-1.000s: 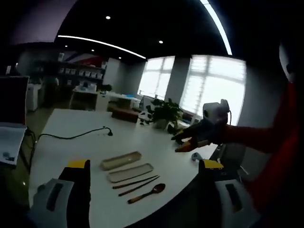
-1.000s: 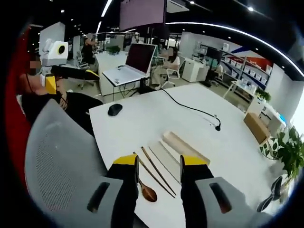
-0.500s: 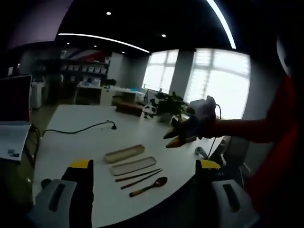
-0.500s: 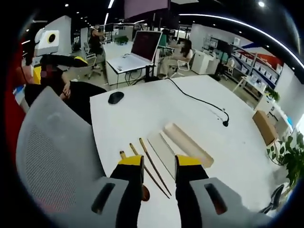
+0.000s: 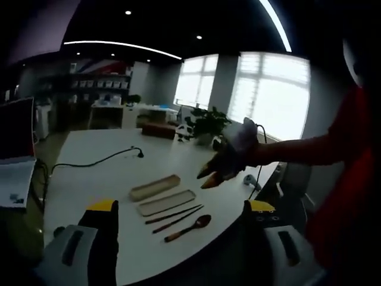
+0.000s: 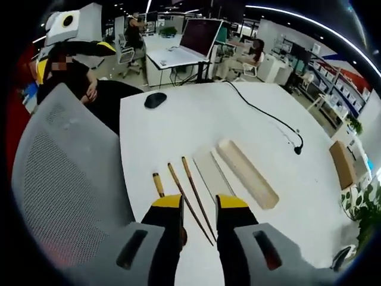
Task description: Arrange the utensils inside the cutlery case until each visible utensil rests in its matching compartment.
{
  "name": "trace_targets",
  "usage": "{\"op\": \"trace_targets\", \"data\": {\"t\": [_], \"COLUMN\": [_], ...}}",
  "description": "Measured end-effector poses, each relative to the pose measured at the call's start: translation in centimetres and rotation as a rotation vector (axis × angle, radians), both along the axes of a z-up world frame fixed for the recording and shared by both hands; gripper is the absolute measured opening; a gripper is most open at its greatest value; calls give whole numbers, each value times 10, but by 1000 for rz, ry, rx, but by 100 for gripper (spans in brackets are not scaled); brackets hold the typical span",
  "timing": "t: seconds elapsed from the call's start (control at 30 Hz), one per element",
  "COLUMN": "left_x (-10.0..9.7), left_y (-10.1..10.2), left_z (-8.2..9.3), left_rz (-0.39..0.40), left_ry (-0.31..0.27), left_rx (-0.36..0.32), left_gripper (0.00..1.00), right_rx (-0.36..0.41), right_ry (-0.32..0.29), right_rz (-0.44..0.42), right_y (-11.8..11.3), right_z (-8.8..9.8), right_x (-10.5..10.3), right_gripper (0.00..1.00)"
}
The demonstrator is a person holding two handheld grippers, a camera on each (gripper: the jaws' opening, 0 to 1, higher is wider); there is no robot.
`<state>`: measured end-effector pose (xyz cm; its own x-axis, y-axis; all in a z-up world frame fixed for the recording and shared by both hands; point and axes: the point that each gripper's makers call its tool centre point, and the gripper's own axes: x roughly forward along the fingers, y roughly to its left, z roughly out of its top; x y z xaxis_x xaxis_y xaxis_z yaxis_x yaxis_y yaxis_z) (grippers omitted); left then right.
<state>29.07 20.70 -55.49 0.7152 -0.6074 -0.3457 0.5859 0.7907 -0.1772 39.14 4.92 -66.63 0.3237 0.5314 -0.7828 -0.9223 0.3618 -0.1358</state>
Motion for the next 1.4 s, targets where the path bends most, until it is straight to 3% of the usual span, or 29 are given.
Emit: {"op": "trace_targets", "data": {"t": [0.27, 0.63, 1.13, 1.4], "left_x": [-3, -6, -4, -5], "left_y": [4, 9, 16, 16], "left_z": [-3, -1, 1, -3], "left_rz": [-4, 9, 24, 27], "left_ry": [5, -3, -12, -3], "left_rx": [22, 19, 20, 22], "left_gripper": [88, 88, 87, 87], "right_rx": [-27, -63, -114, -142], "right_ry": [92, 129, 164, 166], "right_rz": [55, 85, 100, 132], "right_y": [8, 12, 15, 16], "right_z": [-21, -43, -76, -85], "right_x": [-18, -25, -37, -45], "right_gripper": [29, 26, 32, 32]}}
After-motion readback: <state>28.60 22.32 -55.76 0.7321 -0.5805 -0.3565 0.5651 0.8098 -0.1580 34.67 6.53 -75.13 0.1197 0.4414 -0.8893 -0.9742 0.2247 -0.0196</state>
